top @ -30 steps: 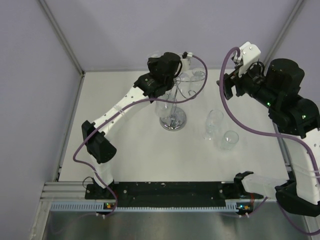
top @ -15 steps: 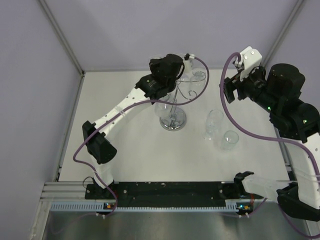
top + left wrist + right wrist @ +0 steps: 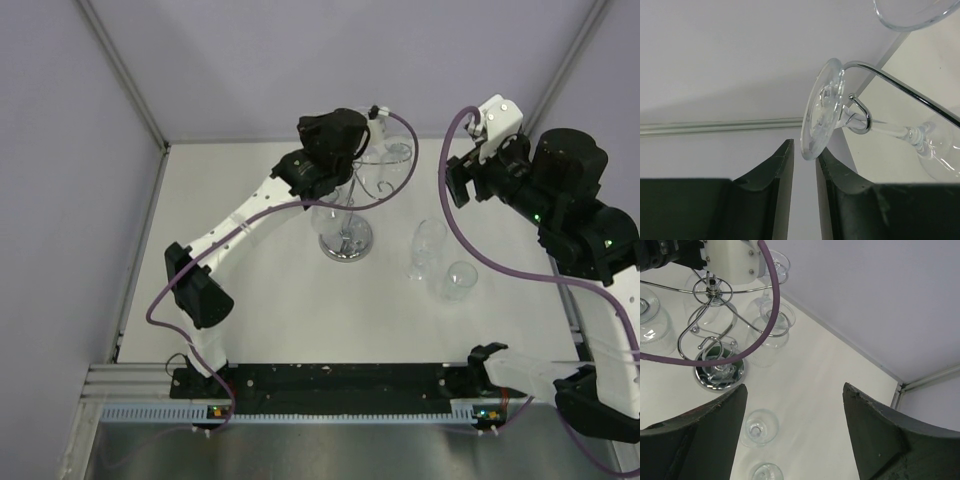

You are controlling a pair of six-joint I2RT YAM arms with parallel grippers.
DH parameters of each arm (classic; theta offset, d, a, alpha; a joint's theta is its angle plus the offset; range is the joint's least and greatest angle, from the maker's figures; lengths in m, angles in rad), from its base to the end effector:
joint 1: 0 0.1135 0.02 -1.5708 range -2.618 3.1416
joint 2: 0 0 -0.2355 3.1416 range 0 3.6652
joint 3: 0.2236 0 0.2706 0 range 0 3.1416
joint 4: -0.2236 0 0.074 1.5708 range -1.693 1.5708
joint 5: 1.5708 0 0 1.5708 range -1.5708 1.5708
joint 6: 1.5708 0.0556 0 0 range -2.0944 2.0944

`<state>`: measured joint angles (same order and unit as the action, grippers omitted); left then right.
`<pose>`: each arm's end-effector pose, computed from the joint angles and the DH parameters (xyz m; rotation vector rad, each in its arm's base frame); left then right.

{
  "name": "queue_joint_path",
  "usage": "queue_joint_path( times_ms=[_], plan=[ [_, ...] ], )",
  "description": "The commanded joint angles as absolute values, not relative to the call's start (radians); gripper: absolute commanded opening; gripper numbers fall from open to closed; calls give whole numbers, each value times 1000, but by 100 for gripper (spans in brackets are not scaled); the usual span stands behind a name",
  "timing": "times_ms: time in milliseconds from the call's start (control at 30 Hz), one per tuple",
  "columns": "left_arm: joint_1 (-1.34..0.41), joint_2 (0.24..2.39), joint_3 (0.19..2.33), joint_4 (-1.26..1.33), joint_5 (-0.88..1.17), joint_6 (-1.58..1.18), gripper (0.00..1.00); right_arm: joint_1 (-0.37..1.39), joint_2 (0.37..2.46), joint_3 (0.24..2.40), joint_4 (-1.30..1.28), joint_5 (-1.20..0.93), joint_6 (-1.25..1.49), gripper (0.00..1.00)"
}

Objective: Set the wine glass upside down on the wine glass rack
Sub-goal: Turn the wine glass upside down at the wine rack.

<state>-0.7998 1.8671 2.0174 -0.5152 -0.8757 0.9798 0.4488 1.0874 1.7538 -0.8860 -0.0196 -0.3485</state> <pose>0.3394 -0.2880 0.3985 1.0447 1.6014 0.9611 0.1863 0.0909 0.5041 -0.7082 1.6453 0.0895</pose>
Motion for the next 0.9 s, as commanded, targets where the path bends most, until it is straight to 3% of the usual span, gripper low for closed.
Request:
queue_joint_path(
  times_ms=[0, 533, 867],
  plan=[
    [-827, 1832, 2016, -549, -881, 982, 32, 457, 1074, 1753, -859, -8, -357, 77],
    [-833, 1813, 2071, -696, -838, 908, 39, 459, 1057, 1732, -862, 18, -357, 77],
    [-836, 1775, 2144, -839, -762, 815, 50, 457, 1035, 1614, -864, 116, -331, 77]
  ],
)
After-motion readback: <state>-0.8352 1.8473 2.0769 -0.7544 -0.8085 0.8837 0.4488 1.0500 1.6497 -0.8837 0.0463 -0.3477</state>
